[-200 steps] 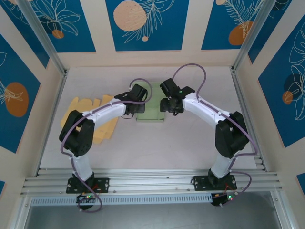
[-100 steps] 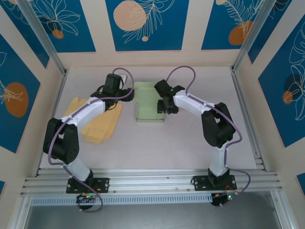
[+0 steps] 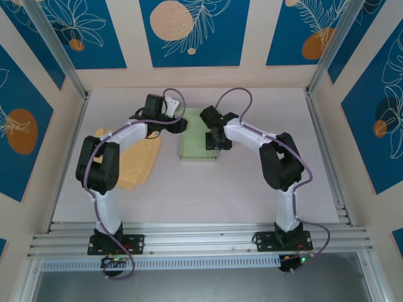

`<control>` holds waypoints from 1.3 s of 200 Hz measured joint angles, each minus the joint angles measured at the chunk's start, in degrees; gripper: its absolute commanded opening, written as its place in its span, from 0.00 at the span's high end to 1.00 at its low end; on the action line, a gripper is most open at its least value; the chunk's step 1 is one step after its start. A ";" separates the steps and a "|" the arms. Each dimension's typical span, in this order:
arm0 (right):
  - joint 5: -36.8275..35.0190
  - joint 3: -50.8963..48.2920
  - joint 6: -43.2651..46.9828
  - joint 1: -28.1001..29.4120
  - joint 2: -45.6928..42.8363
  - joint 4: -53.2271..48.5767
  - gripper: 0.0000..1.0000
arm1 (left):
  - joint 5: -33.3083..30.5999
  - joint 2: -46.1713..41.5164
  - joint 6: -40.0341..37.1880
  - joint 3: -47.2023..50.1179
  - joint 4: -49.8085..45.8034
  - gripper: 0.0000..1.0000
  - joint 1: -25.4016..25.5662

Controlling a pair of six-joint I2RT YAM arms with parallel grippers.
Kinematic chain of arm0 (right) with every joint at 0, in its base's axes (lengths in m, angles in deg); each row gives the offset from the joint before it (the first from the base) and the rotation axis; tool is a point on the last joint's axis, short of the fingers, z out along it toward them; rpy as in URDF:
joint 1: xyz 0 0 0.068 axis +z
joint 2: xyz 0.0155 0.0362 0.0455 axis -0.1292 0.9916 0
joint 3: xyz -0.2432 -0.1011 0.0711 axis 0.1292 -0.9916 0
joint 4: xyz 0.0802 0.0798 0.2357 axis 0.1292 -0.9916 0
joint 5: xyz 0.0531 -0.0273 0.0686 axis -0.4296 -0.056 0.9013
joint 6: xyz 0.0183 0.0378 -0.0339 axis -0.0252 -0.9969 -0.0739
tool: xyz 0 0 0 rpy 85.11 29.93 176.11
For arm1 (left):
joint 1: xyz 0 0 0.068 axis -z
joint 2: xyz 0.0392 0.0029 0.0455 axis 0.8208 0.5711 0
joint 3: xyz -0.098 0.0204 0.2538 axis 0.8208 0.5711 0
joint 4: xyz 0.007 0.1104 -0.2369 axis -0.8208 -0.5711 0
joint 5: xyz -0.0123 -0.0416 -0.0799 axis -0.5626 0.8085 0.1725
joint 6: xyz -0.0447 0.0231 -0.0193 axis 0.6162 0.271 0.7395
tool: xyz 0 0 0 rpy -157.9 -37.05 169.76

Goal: Fold the paper box

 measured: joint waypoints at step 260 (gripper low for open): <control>-28.22 8.39 6.82 6.97 12.55 -6.47 0.78 | 1.66 -1.88 0.90 1.44 -1.57 1.00 0.59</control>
